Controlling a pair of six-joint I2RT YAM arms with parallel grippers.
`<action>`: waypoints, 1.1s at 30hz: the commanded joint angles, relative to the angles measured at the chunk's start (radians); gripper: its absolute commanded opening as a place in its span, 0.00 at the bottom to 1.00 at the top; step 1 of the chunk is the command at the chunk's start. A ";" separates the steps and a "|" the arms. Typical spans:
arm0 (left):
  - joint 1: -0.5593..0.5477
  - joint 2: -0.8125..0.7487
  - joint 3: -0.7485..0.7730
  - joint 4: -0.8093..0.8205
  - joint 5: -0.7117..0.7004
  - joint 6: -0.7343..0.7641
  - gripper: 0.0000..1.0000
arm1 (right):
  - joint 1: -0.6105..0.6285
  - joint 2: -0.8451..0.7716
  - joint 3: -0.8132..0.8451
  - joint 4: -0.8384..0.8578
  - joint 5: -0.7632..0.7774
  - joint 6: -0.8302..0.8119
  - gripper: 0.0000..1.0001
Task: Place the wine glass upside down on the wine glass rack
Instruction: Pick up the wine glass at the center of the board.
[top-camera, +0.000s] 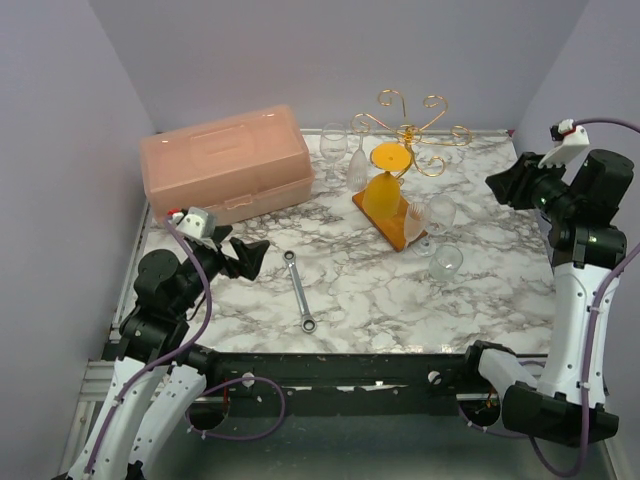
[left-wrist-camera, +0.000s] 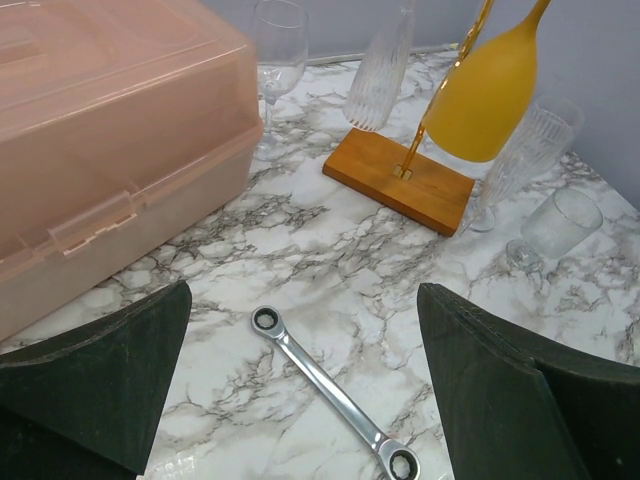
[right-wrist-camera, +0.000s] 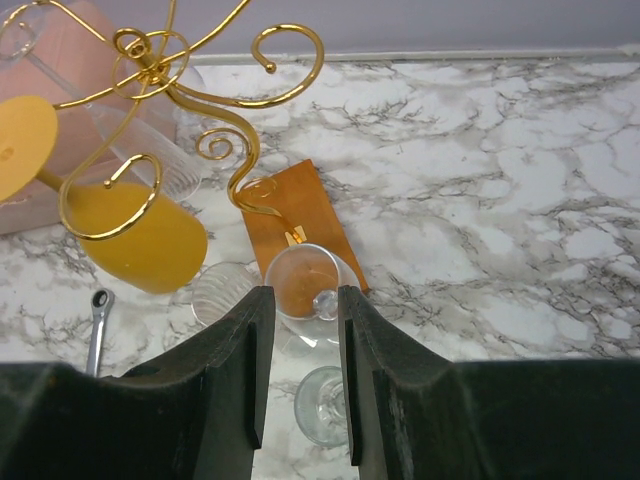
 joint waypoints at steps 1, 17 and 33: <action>0.007 0.014 -0.012 0.017 0.015 0.001 0.99 | -0.045 0.029 -0.021 0.010 -0.094 0.021 0.38; 0.008 0.018 -0.012 0.018 0.018 -0.001 0.99 | -0.069 0.018 -0.180 0.008 -0.225 -0.095 0.41; 0.015 0.040 -0.014 0.020 0.027 -0.006 0.99 | -0.051 0.231 -0.118 0.014 -0.235 -0.104 0.42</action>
